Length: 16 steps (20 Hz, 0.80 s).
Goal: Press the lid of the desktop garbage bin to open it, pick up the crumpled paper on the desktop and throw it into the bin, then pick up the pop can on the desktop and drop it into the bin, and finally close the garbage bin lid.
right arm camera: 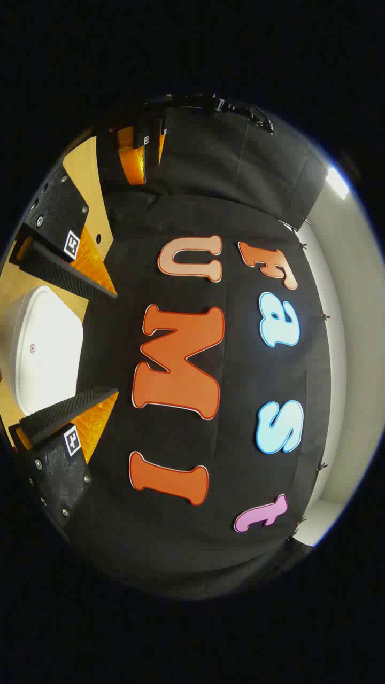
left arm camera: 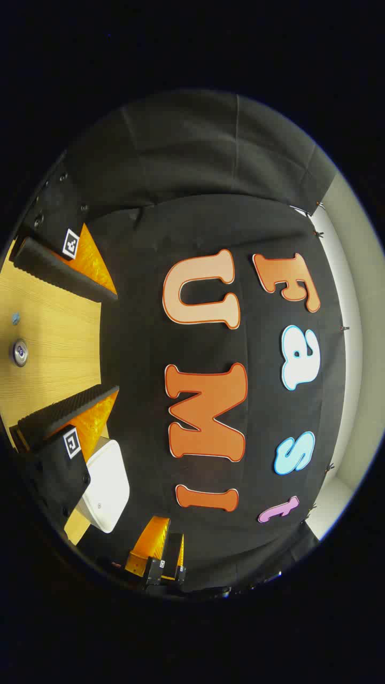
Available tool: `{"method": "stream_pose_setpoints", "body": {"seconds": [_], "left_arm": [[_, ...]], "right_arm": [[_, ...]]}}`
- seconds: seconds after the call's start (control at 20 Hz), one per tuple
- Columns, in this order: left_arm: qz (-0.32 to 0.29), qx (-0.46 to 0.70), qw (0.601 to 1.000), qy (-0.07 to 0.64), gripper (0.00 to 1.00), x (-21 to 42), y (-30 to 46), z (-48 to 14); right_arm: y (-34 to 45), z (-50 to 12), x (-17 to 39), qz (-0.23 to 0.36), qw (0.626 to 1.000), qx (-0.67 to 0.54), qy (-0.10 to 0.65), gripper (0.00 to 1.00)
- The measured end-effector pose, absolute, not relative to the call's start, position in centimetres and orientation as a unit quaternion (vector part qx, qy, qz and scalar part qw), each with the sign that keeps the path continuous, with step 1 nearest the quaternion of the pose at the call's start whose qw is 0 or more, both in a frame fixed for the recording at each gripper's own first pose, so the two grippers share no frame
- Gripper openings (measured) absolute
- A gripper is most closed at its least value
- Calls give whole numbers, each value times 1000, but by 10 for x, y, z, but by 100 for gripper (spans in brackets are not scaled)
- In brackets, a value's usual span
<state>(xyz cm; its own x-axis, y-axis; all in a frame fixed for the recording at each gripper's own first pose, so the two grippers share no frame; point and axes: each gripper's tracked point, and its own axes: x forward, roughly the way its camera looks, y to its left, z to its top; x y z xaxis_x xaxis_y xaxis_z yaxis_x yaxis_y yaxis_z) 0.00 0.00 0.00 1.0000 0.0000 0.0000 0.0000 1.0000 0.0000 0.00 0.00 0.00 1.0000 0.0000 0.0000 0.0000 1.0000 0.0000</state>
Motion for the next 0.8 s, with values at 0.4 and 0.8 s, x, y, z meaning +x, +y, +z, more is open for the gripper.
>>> {"method": "stream_pose_setpoints", "body": {"seconds": [0.4, 0.8], "left_arm": [[-37, 1, 999, -2, 98, 17, 18, -1], [-41, -6, 999, 2, 99, 24, 40, -8]], "right_arm": [[-4, 7, 1, -59, 998, -19, 10, 93], [-18, -5, 5, -96, 993, -25, 62, 69]]}}
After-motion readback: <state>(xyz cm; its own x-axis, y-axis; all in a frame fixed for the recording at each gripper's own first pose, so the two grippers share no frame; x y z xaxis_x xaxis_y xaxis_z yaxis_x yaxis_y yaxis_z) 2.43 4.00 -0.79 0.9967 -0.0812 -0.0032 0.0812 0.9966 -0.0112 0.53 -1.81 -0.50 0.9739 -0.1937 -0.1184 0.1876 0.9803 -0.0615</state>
